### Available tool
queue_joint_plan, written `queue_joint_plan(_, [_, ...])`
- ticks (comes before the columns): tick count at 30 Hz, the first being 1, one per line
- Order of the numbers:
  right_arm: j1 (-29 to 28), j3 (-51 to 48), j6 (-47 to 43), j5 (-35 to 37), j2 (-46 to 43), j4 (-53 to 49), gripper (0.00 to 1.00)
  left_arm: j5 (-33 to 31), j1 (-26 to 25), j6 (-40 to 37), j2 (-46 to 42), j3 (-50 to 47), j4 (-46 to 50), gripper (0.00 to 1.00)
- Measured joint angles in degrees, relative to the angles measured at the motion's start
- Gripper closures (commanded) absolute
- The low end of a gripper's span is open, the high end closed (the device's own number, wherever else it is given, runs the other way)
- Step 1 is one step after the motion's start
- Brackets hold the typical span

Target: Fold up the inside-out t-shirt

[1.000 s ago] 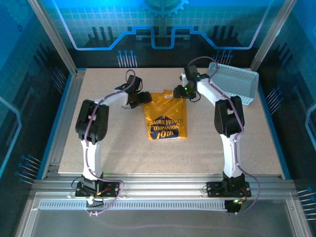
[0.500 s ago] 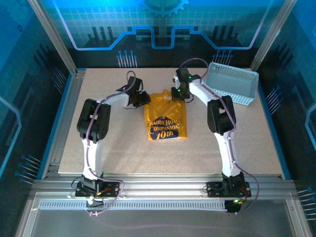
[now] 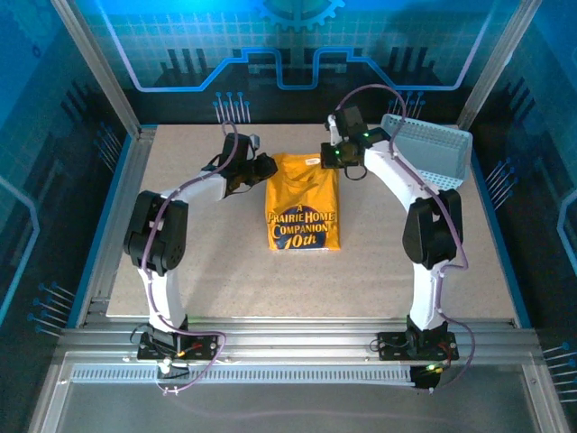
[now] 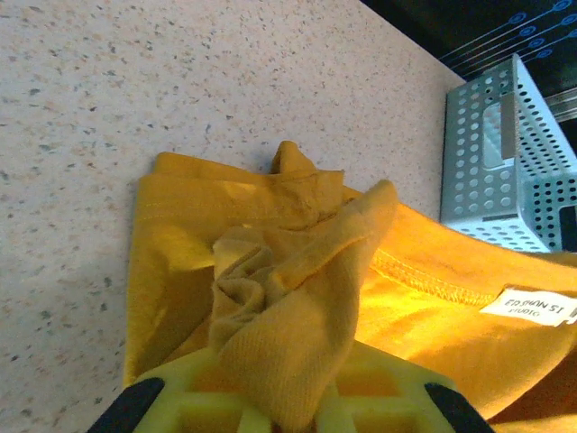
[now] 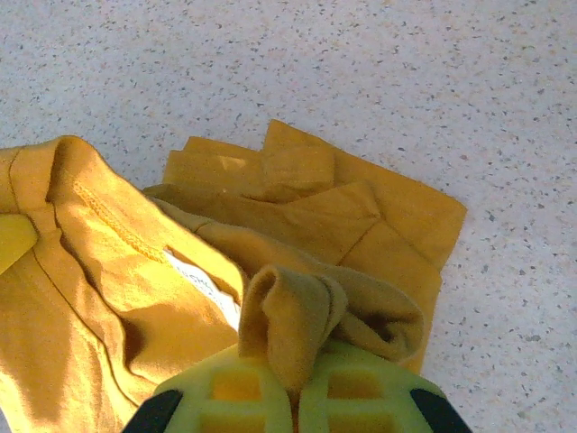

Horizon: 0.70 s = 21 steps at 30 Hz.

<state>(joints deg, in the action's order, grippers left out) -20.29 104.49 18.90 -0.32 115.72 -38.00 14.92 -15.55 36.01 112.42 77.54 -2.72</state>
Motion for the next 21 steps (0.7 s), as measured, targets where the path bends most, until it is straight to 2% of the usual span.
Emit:
queue_joint_plan(10, [3.10, -1.33, 0.83, 3.48, 4.81, 1.14, 0.98, 2.38, -0.24, 1.18, 14.19, 12.44, 1.01, 0.75])
queue_joint_plan(14, [4.31, 3.37, 1.05, 4.74, 12.44, 1.01, 0.92, 2.36, -0.26, 0.72, 18.93, 18.45, 4.61, 0.59])
queue_joint_plan(16, [4.76, 4.63, 1.29, 5.40, 15.26, 0.59, 0.88, 2.38, -0.26, 0.04, 20.63, 20.90, 6.49, 0.46])
queue_joint_plan(17, [4.94, 4.81, 1.60, 5.75, 16.26, 0.50, 0.84, 2.29, -0.26, -0.13, 21.35, 22.08, 7.50, 0.38])
queue_joint_plan(18, [5.03, 4.81, 1.86, 6.14, 16.85, 0.15, 0.75, 2.29, -0.26, -0.44, 21.68, 22.71, 8.46, 0.34])
queue_joint_plan(21, [5.11, 4.81, 2.36, 7.41, 17.00, -0.63, 0.51, 2.01, -0.26, -1.44, 21.75, 23.34, 11.19, 0.26])
